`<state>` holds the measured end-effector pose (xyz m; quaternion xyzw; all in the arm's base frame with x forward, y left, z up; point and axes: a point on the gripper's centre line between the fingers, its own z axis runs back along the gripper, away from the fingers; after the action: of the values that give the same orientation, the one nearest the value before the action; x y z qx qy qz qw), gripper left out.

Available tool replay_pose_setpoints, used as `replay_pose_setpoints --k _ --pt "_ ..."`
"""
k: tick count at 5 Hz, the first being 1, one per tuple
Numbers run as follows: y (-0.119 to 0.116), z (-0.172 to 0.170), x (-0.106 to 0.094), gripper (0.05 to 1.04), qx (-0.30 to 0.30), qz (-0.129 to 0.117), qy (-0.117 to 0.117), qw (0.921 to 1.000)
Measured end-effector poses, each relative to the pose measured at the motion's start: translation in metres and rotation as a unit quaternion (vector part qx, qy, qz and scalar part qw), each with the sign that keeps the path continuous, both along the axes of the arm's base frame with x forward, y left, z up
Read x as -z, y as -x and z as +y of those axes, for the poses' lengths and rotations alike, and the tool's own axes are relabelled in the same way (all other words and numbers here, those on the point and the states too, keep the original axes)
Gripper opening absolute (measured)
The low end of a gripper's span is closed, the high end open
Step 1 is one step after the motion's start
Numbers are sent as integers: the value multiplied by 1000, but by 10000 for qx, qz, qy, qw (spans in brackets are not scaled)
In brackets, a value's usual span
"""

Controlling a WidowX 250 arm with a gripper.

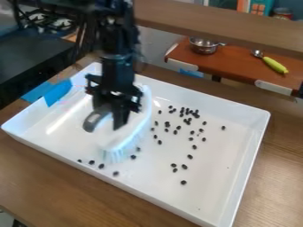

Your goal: Sweep into pile

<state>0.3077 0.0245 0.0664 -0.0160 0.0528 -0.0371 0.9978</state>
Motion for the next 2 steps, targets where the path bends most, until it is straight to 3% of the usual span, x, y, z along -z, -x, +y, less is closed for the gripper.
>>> replay_pose_setpoints --k 2 --pt "1 -74 1 485 84 -171 78 9998"
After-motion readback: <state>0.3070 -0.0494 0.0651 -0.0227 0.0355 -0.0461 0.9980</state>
